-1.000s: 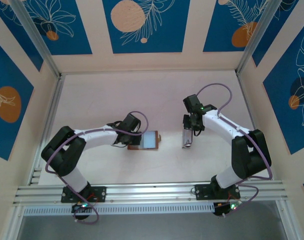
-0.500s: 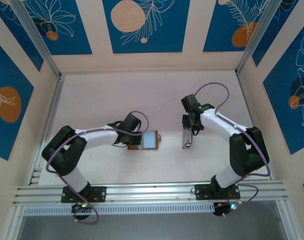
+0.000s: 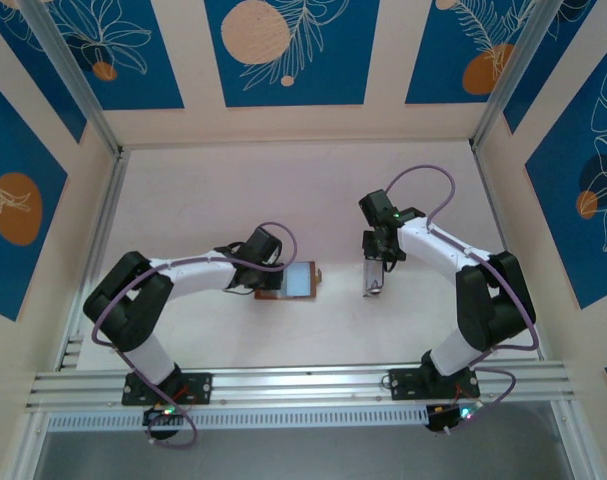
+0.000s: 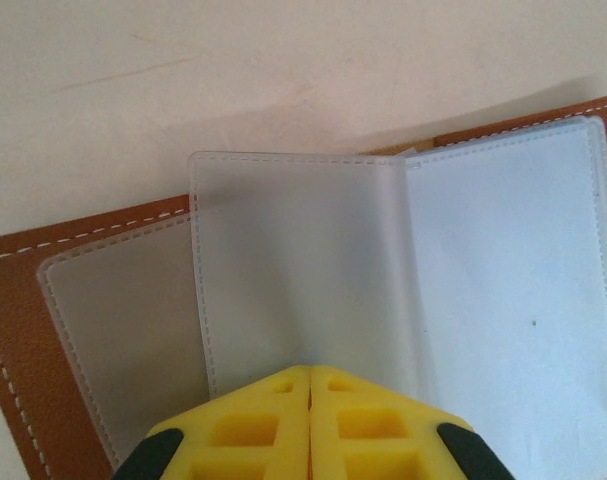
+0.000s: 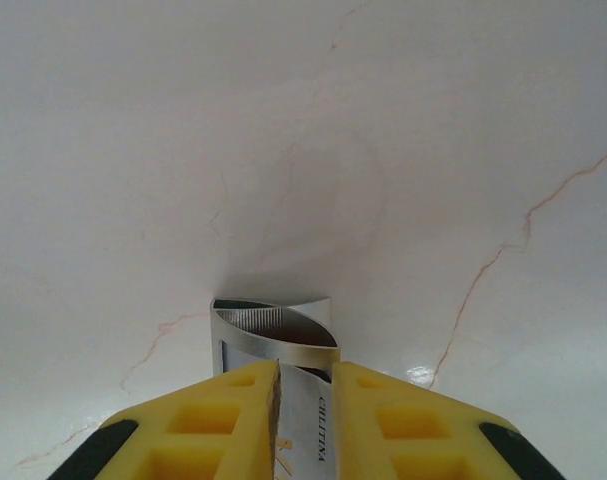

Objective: Put the credit cards into the card holder
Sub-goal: Pick up the credit card from the storage box.

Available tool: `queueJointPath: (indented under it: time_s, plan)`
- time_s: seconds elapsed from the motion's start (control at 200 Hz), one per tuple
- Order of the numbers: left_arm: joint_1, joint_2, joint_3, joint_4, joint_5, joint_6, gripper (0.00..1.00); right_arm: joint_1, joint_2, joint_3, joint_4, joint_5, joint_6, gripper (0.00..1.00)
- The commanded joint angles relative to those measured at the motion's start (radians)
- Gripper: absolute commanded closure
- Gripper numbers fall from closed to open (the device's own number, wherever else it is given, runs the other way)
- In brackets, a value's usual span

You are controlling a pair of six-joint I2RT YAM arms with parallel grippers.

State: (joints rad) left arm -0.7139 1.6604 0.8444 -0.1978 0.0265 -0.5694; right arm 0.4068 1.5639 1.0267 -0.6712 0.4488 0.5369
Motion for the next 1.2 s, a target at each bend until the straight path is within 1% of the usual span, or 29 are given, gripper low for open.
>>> queueJointPath:
  time_s: [0.0,0.22,0.845,1.195]
  plan:
    - [-0.009,0.045,-0.044,-0.093,0.0,-0.004,0.93,0.013,0.001,0.021,-0.032,0.036,-0.004,0.79]
    - [-0.009,0.048,-0.045,-0.09,0.003,-0.004,0.93,0.017,-0.049,0.017,-0.025,0.055,-0.006,0.78]
    - [-0.009,0.043,-0.042,-0.096,0.0,-0.002,0.93,0.024,0.025,0.027,-0.018,0.025,-0.015,0.78]
    - [-0.008,0.041,-0.042,-0.099,-0.004,-0.001,0.93,0.04,0.015,0.021,-0.018,-0.005,-0.024,0.79]
